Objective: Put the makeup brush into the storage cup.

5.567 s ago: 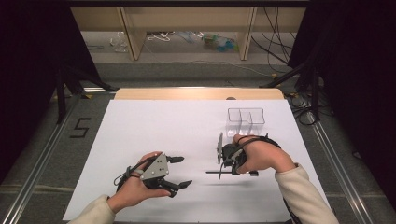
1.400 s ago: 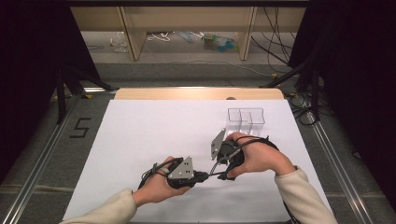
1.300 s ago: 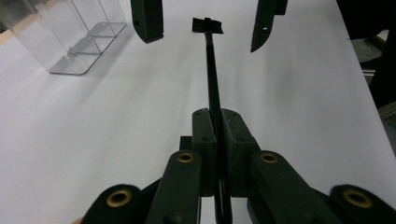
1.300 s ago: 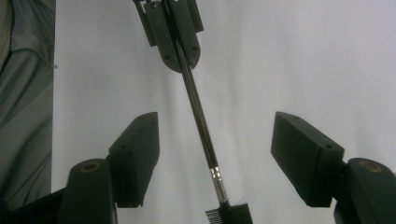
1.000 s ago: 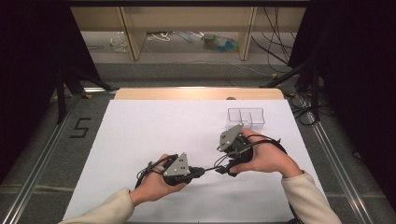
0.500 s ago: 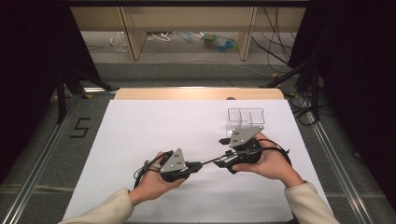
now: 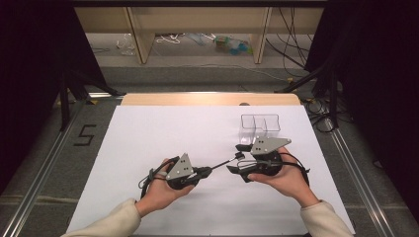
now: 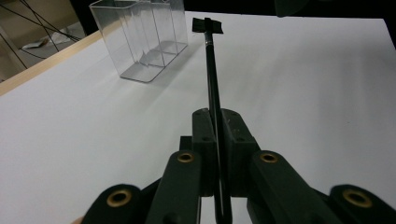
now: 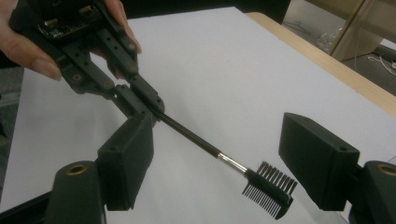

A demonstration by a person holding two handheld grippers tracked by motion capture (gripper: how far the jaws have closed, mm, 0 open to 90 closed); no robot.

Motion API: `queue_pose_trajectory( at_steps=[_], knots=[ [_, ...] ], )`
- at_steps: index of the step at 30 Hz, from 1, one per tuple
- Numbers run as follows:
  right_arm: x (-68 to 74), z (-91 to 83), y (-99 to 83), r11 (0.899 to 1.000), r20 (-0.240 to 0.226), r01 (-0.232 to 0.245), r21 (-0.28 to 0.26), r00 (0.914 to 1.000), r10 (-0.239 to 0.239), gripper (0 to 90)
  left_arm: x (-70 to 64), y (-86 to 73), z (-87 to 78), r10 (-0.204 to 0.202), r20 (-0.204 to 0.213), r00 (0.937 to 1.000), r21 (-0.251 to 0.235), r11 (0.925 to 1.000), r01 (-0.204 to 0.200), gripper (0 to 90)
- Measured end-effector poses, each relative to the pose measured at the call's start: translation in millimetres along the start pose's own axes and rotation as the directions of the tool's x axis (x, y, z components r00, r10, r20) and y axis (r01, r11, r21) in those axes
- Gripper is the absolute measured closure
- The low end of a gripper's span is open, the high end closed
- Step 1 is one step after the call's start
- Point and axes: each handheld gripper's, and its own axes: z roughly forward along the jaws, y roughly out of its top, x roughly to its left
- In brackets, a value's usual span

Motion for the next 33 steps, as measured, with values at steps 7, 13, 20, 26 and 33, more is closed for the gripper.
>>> queue_pose_trajectory(
  at_steps=[7, 13, 20, 26, 33],
  knots=[
    [2.2, -2.2, -4.6, 0.998, 0.024, -0.042, -0.043, 0.9988, 0.043, 28.5, 0.9, 1.3, -1.6, -0.006, -0.009, 0.9999, -0.025, 0.9997, 0.006, 84.9],
    [4.9, 0.1, -7.1, 0.997, 0.034, -0.049, -0.064, 0.9981, 0.052, 28.3, 2.1, 1.2, -2.7, -0.016, -0.022, 0.9996, -0.029, 0.9994, 0.016, 84.9],
    [7.3, 0.6, -8.6, 0.996, 0.036, -0.059, -0.073, 0.9974, 0.062, 28.0, 3.7, 0.8, -3.5, -0.038, -0.050, 0.9980, -0.041, 0.9985, 0.036, 84.9],
    [8.3, 0.3, -10.2, 0.995, 0.044, -0.057, -0.078, 0.9972, 0.061, 27.2, 6.3, 1.3, -4.9, -0.027, -0.071, 0.9971, -0.046, 0.9987, 0.024, 84.9],
    [9.3, -0.3, -12.2, 0.995, 0.039, -0.074, -0.071, 0.9963, 0.077, 27.2, 7.0, 1.8, -6.1, -0.038, -0.091, 0.9952, -0.065, 0.9973, 0.032, 84.9]
  ],
)
